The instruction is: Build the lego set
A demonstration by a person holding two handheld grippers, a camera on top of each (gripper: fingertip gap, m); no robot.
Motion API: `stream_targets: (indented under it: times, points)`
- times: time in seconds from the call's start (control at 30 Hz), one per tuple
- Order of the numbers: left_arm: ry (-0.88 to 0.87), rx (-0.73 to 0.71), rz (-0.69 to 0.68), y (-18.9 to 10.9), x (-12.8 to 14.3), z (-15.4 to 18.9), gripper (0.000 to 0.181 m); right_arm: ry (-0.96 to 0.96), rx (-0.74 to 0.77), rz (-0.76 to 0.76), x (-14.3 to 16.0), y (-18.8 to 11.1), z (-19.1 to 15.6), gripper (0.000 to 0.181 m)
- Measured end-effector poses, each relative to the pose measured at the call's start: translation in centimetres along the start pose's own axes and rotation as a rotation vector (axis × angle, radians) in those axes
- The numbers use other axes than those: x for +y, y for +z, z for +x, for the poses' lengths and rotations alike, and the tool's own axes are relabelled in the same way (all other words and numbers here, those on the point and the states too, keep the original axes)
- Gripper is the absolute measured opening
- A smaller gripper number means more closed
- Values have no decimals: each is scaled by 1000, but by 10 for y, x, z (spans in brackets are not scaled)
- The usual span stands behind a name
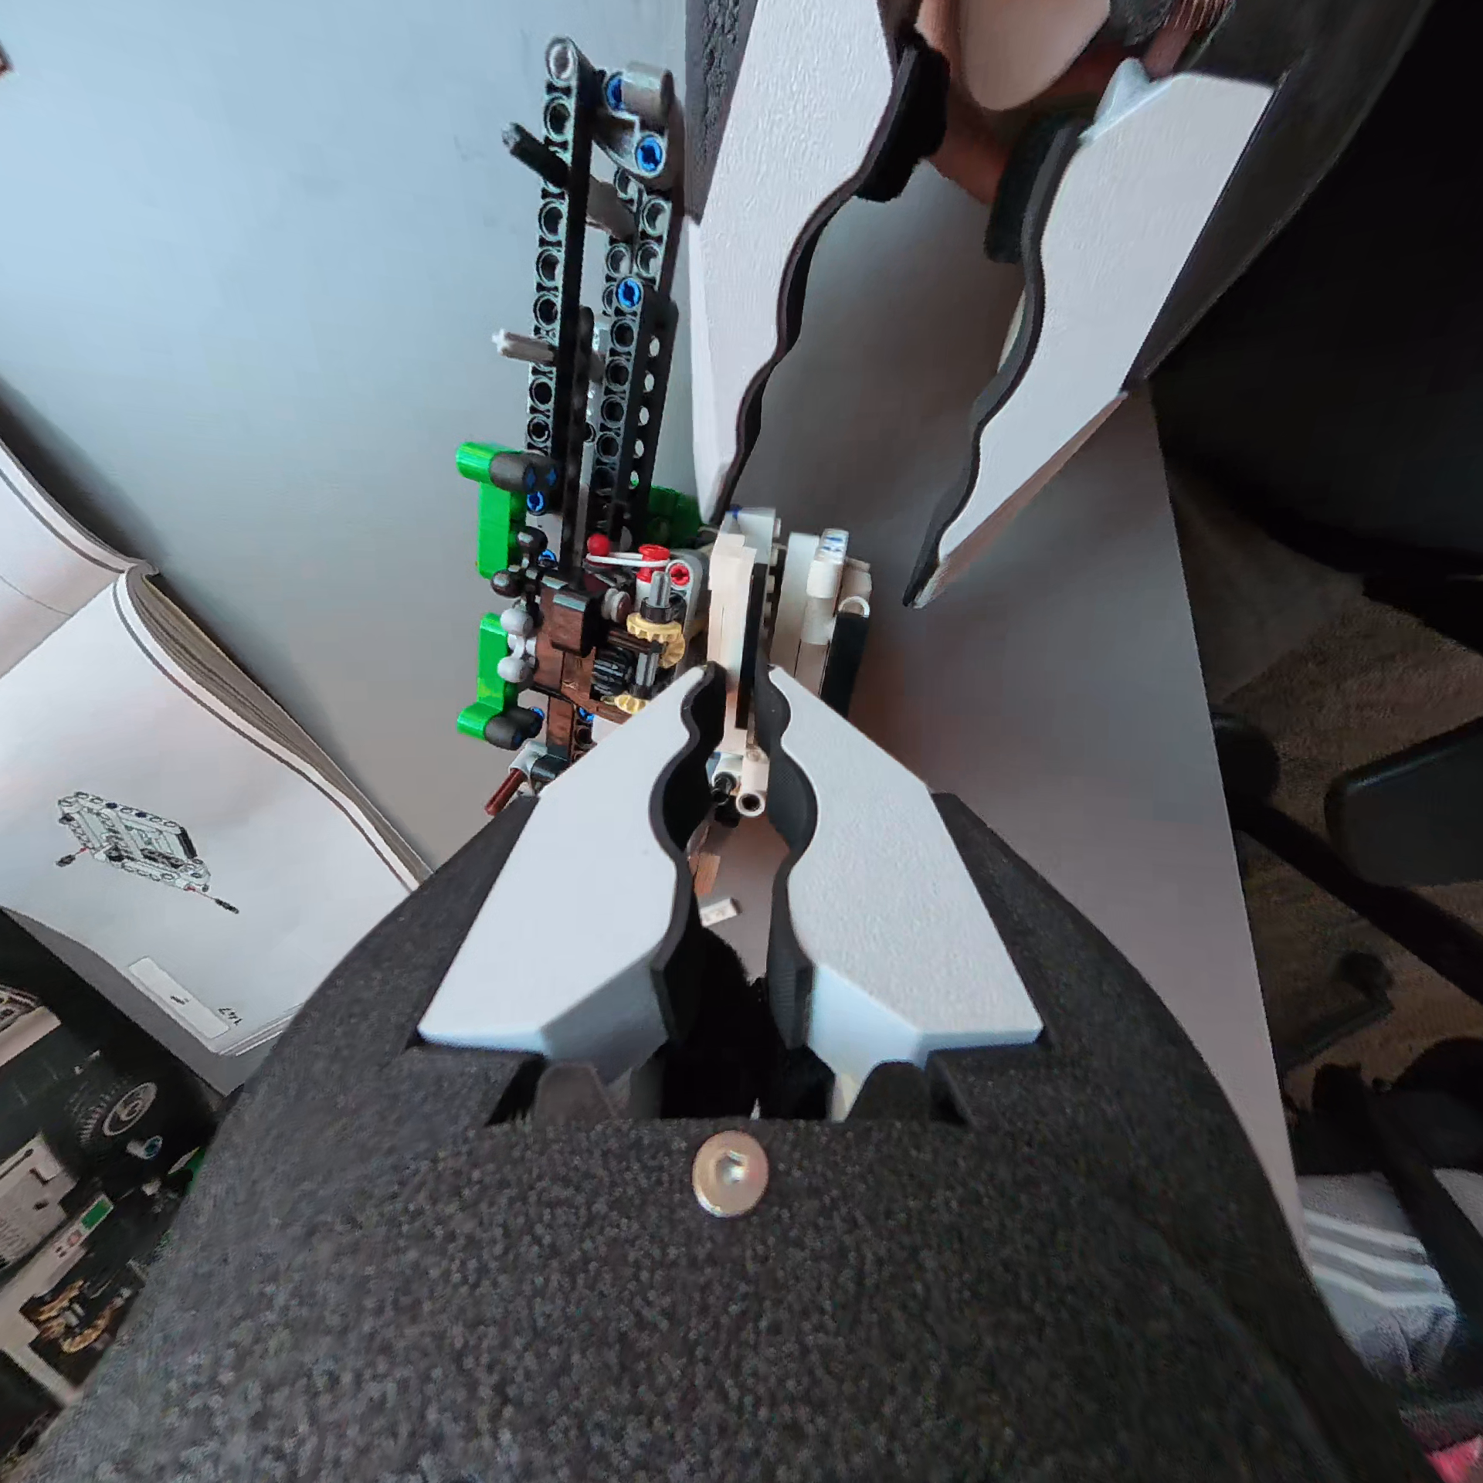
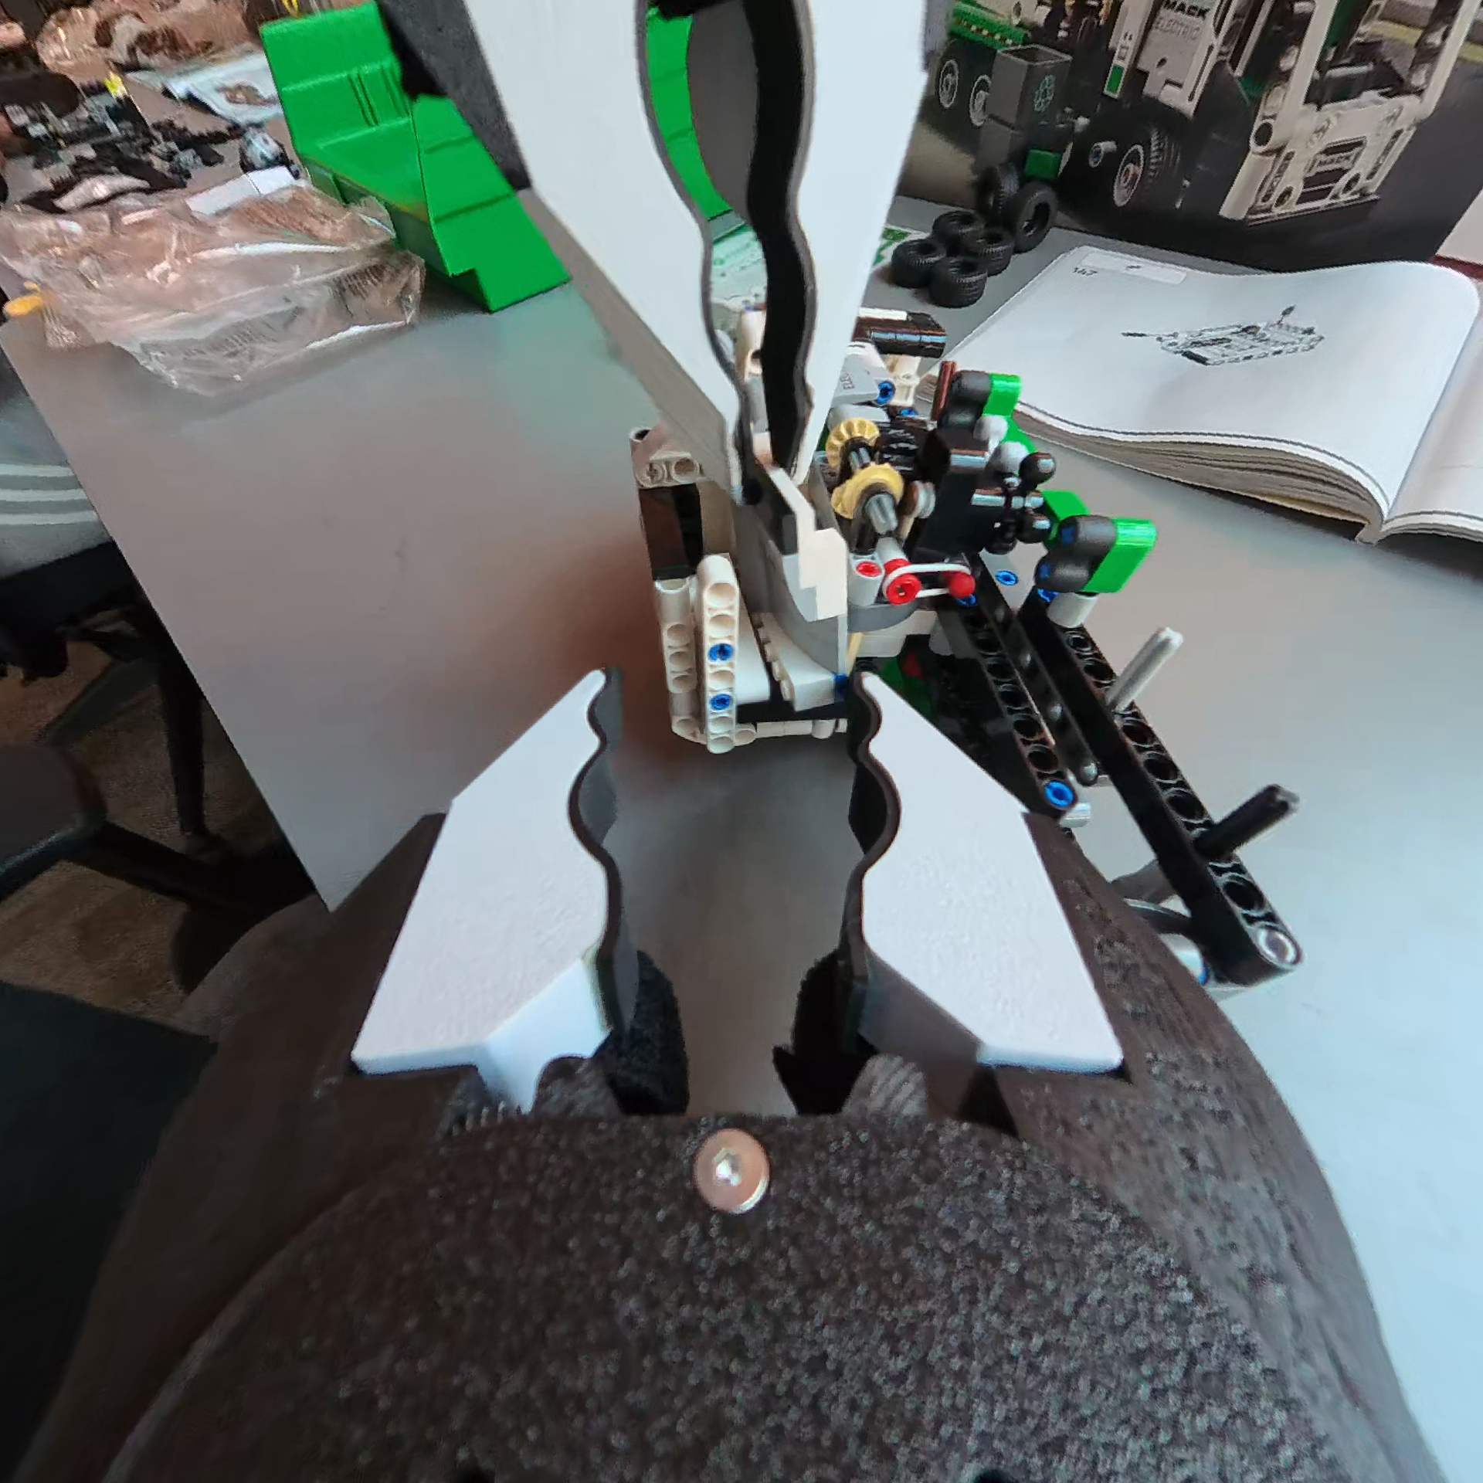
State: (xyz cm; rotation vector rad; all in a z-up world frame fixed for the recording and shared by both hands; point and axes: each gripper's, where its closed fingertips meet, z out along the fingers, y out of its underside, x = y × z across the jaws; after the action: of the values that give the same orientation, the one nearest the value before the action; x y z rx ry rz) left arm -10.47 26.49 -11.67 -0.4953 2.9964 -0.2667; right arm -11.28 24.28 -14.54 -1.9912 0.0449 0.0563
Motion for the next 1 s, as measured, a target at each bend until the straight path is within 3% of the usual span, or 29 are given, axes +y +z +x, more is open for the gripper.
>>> stream_targets:
  times: [0.03, 0.33, 0.6, 1.0]
  points:
    - [8, 8, -15, 0, 1, 1, 5, -23, 11, -6, 1, 1, -1, 55]
    - [60, 18, -89, -3, 3, 1, 5, -112, 71, -70, 8, 11, -2, 49]
    - [82, 30, -102, -3, 1, 5, 5, -132, 107, -27, 0, 9, 0, 44]
    - [80, 50, -114, -5, 1, 4, 5, -83, 40, -50, 4, 12, -3, 41]
